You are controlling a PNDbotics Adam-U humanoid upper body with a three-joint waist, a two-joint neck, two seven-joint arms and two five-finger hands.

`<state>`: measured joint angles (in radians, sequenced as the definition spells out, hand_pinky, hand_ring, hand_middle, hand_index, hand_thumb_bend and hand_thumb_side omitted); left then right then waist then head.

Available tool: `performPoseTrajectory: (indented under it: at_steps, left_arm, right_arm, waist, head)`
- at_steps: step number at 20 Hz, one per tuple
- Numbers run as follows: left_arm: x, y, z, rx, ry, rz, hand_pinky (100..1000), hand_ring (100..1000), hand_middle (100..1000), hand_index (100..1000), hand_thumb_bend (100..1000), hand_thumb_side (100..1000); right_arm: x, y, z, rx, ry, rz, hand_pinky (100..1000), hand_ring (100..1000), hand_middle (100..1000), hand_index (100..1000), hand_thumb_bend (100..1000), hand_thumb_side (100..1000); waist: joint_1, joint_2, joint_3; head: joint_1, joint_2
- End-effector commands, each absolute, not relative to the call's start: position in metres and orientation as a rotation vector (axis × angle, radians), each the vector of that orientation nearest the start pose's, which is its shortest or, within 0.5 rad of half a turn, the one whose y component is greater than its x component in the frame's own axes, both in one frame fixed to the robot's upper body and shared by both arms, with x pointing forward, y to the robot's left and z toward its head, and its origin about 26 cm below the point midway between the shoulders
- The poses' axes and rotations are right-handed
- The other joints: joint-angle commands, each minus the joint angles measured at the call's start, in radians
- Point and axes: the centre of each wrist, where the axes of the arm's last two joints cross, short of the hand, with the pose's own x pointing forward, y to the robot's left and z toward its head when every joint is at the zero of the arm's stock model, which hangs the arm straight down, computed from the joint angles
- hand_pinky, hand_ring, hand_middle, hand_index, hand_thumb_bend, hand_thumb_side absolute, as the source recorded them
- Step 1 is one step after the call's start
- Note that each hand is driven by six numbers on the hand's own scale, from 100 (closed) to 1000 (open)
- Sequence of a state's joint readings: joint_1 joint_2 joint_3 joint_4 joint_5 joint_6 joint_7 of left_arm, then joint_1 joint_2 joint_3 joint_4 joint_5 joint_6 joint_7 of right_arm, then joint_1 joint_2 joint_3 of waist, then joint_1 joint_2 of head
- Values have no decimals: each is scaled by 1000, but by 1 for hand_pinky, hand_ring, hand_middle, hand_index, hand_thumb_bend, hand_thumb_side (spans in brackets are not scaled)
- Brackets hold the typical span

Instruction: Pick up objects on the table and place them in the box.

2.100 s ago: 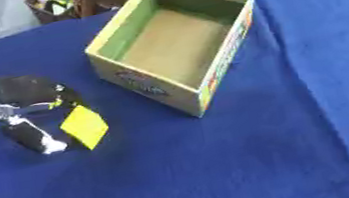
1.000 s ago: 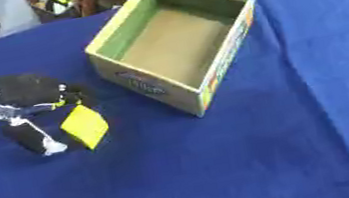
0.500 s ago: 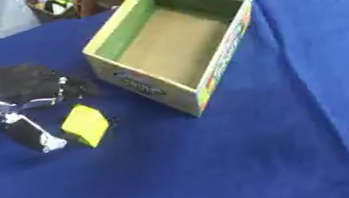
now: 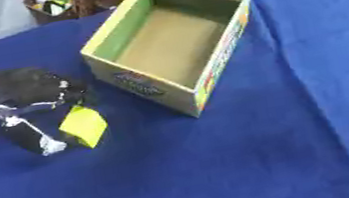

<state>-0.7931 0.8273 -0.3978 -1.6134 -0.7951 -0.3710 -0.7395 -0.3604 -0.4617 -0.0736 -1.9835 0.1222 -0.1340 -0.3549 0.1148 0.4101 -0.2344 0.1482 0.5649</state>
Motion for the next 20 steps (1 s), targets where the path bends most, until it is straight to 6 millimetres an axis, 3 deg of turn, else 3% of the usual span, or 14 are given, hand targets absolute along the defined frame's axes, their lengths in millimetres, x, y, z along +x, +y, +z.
performPoseTrajectory:
  at_steps: [1,6,8,9,11,15,16,18,20]
  left_arm:
    - [378,273,286,-1135,1131,3026,648,801,815,925,239,542]
    - [386,275,279,-1102,1164,3063,613,773,777,900,228,543]
    - [388,276,279,-1093,1187,3070,564,727,710,835,199,527]
    - [388,276,279,-1094,1201,3071,484,646,613,752,130,500]
    - [388,276,282,-1101,1236,3067,381,568,516,622,100,430]
    - [386,274,288,-1095,1355,3053,330,540,488,532,100,380]
    - [385,274,291,-1101,1389,3041,264,499,459,483,100,385]
    - [382,273,298,-1115,1449,3020,239,490,464,488,100,440]
    - [380,272,300,-1122,1478,3014,239,490,464,488,100,440]
  right_arm:
    - [300,-293,243,-614,-2567,118,520,637,610,764,100,593]
    - [301,-293,243,-617,-2566,111,521,636,609,764,100,595]
    - [300,-294,243,-620,-2566,105,522,636,609,764,100,594]
    - [300,-294,243,-621,-2566,103,522,636,609,764,100,594]
    - [300,-294,243,-623,-2566,98,522,636,608,763,100,594]
    - [300,-294,243,-622,-2562,88,522,635,607,762,100,594]
    - [300,-295,243,-623,-2560,86,522,635,606,761,100,593]
    - [300,-295,243,-625,-2558,81,522,635,606,761,100,593]
    - [300,-295,242,-626,-2557,79,522,635,606,761,100,593]
  waist:
    - [-4,-22,-2]
    - [-4,-19,-5]
    - [-5,-19,-7]
    - [-5,-19,-8]
    - [-5,-20,-8]
    - [-6,-23,-8]
    - [-7,-24,-8]
    - [-8,-27,-8]
    - [-8,-29,-9]
  head:
    - [3,-13]
    - [4,-12]
    - [4,-13]
    - [4,-12]
    - [5,-12]
    - [4,-13]
    - [4,-13]
    - [3,-13]
    - [3,-13]
